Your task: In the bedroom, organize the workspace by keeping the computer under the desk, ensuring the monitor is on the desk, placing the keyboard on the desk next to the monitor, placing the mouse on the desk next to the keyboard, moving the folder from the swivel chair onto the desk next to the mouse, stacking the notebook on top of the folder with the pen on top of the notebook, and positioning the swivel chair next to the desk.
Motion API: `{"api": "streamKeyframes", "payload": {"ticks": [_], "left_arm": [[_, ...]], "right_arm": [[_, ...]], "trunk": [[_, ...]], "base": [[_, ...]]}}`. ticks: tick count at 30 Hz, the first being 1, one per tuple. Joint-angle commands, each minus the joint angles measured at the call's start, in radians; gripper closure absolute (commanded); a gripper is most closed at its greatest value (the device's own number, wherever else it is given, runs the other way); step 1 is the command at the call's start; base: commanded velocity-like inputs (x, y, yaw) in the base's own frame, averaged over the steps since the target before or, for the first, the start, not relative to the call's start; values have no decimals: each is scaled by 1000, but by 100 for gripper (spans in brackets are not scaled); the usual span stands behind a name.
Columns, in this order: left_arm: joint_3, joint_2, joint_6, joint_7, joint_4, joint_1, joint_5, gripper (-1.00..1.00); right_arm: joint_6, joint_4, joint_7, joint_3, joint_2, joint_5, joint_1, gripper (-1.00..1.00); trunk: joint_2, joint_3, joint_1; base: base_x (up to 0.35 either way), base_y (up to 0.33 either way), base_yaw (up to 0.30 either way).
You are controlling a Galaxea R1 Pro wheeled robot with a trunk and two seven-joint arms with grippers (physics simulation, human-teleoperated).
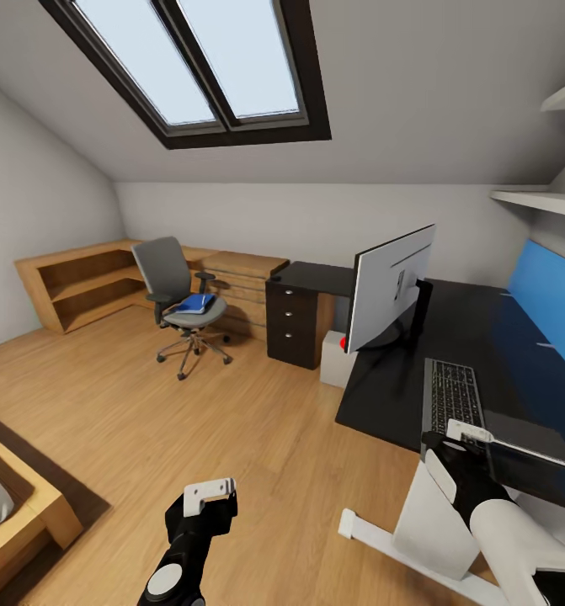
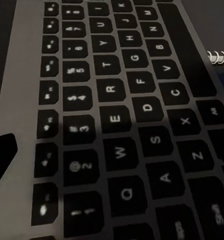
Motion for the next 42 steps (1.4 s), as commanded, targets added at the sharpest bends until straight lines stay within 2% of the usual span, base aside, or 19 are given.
{"api": "streamKeyframes", "payload": {"ticks": [1,6,17,36,42], "left_arm": [[-1,0,3,8,-1,-1,8,-100],[-1,1,3,8,-1,0,8,-100],[-1,1,3,8,-1,0,8,-100],[-1,1,3,8,-1,0,7,-100],[-1,1,3,8,-1,-1,7,-100]], "right_arm": [[6,-2,-2,1,0,-4,0,-100],[5,-4,2,-1,0,-4,0,-100],[0,-4,2,-1,-2,-3,0,-100],[-20,-7,-6,-2,0,-3,0,-100],[-23,-7,-5,-5,0,-3,0,-100]], "trunk": [[-1,-1,0],[-1,-1,0],[-1,-1,0],[-1,-1,0],[-1,-1,0]], "base": [[0,0,4],[0,-42,1],[0,-216,0],[0,-10,-2],[0,0,-188]]}}
